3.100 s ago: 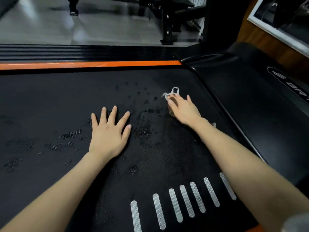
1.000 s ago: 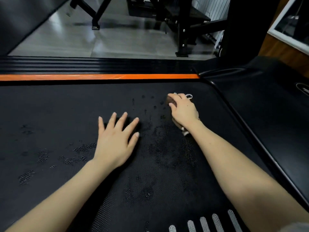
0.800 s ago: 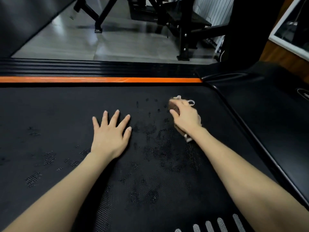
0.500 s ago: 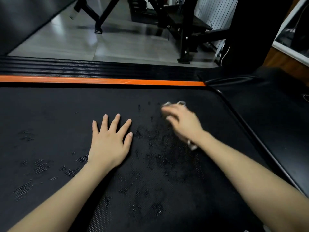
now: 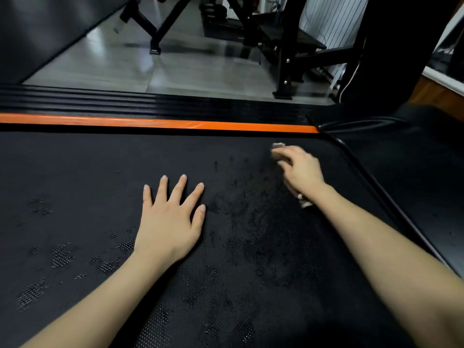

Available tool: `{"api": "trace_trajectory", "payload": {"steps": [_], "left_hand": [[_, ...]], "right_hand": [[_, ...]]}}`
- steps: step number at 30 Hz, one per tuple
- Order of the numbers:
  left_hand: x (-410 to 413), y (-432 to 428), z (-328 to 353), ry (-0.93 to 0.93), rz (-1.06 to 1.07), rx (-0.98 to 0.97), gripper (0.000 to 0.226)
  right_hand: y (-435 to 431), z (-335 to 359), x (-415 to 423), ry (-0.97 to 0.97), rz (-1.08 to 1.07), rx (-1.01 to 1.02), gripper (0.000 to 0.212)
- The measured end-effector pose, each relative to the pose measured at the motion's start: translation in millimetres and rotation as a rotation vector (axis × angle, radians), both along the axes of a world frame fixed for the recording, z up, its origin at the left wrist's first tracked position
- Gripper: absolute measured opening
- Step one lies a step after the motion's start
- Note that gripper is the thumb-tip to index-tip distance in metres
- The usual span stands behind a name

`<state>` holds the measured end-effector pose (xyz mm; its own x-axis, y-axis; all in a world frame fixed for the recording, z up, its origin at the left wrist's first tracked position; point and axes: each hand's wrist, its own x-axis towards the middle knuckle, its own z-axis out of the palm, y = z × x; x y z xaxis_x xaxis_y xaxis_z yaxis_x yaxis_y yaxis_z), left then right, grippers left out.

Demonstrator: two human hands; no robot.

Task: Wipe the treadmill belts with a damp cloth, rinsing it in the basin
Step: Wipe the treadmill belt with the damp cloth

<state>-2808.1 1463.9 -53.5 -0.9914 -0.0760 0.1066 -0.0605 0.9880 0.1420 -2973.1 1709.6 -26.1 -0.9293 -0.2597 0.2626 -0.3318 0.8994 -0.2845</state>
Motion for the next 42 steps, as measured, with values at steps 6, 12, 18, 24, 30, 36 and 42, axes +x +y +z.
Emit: {"api": "trace_trajectory", "payload": {"steps": [6,12,18,24,30,36,42], "left_hand": [[-2,2,0,-0.011,0.000,-0.022,0.075],[0,-2,0,0.001,-0.022,-0.003,0.074],[0,3,2,-0.023,0.001,-0.030,0.076],[-1,1,1,-0.017,-0.008,-0.044,0.072],[1,-2,-1,0.001,-0.018,-0.029,0.072],[-1,0,-1,0.001,-0.008,-0.037,0.072],[1,1,1,-0.021,-0.004,-0.049,0.070]], "right_hand": [[-87,-2,23,0.009,0.053,-0.084,0.032],[-87,-10,10,-0.008,0.220,-0.038,0.034],[-57,-6,-27,-0.022,-0.144,-0.077,0.032],[-144,-15,-14,-0.020,0.176,-0.092,0.030],[-104,-14,-37,0.014,0.166,-0.028,0.033],[-72,-6,-36,-0.013,0.056,-0.003,0.032],[-48,0,65,-0.012,0.340,0.017,0.031]]}}
